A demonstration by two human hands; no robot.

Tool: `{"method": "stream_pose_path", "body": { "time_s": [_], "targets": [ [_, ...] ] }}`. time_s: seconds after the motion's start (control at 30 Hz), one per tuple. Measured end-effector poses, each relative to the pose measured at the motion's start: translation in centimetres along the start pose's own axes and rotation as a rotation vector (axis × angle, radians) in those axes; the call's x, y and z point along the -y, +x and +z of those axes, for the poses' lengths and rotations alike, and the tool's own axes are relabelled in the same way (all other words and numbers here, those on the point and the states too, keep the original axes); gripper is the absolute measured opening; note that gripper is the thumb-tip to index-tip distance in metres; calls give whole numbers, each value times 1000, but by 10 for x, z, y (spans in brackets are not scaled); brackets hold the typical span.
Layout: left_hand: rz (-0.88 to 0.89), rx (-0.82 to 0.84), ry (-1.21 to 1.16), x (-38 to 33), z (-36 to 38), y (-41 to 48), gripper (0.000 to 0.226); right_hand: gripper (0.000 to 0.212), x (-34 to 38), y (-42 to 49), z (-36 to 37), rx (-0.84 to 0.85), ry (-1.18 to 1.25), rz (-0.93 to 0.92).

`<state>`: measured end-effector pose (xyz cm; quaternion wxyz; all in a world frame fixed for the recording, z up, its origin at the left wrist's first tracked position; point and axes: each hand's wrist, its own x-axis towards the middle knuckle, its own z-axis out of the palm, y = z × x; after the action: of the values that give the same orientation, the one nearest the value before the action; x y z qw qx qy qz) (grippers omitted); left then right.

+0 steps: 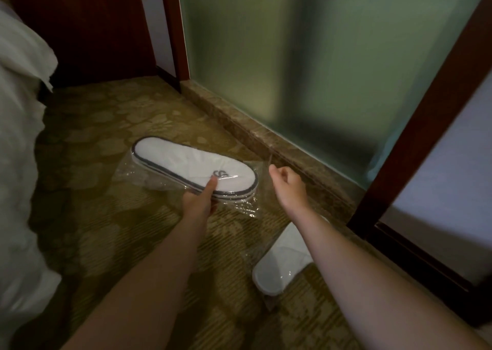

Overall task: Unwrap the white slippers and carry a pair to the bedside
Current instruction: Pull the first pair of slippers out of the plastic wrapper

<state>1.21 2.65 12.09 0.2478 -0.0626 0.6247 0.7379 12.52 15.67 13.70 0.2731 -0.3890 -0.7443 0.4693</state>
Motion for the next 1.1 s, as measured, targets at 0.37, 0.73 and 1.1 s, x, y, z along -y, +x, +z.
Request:
{"method": "stream_pose_path", "body": {
  "time_s": [0.37,0.73,1.1],
  "targets": [
    [-29,47,14,-1,-3,4,59,24,-11,5,-5,-120,-193,-9],
    [-68,128,-142,-9,-6,7,59,25,-23,9,-9,-20,31,158],
    [-92,60,-61,-4,-13,13,52,8,10,13,-2,-234,132,-42]
  ]
}}
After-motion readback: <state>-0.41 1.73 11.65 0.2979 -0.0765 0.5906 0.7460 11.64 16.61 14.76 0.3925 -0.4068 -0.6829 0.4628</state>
